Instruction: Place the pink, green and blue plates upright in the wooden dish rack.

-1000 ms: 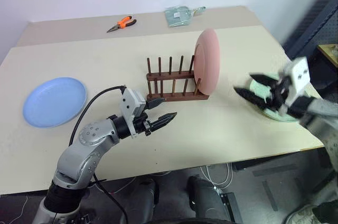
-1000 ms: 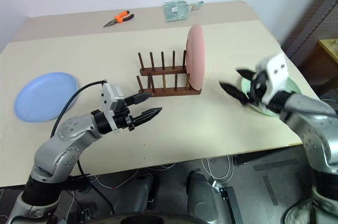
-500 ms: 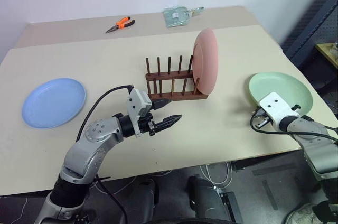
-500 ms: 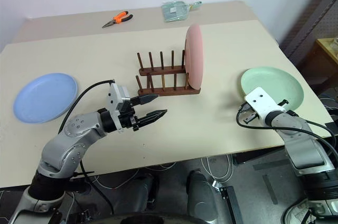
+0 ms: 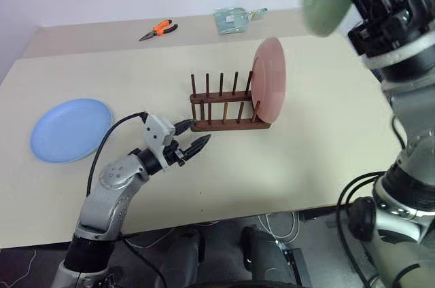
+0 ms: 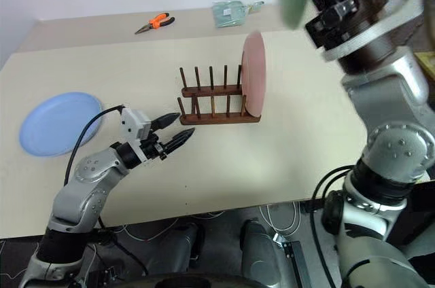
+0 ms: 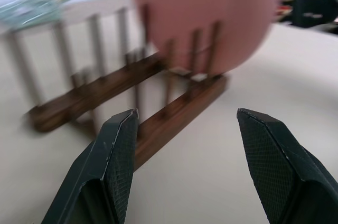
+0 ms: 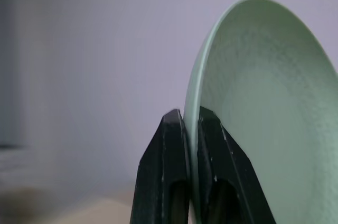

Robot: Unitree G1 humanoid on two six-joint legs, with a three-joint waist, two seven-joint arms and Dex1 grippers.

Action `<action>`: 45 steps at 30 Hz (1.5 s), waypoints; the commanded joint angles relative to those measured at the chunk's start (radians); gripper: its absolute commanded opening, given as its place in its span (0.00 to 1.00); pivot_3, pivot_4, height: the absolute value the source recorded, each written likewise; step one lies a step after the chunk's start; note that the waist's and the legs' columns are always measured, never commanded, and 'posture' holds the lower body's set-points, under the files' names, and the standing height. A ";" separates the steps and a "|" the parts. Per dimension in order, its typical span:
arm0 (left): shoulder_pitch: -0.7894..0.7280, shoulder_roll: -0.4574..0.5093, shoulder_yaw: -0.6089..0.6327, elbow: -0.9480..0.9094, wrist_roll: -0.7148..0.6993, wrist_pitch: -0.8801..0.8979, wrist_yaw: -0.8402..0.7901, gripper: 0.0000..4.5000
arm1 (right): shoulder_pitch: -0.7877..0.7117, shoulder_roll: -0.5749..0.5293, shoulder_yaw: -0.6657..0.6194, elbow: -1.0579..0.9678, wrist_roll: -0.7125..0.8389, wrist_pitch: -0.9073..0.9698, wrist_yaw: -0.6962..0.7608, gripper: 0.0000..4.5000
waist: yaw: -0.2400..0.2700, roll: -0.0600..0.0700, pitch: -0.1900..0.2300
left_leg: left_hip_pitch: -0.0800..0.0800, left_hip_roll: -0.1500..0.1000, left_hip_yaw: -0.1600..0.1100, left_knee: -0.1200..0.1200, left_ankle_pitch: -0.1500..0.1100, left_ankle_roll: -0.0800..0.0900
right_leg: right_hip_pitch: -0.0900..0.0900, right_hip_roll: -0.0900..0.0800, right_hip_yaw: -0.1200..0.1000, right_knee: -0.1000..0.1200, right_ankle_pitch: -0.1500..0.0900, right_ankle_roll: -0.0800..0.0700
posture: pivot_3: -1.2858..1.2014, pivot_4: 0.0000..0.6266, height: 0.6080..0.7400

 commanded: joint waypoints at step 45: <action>-0.061 -0.043 0.617 0.121 -0.037 0.066 0.602 1.00 | -0.077 -0.247 0.590 0.135 -0.922 -0.299 0.506 0.99 | -0.022 0.001 0.001 | 0.000 0.001 0.002 0.000 0.000 0.000 | -0.003 0.002 0.000 0.002 0.001 0.005 | 0.52 0.24 0.99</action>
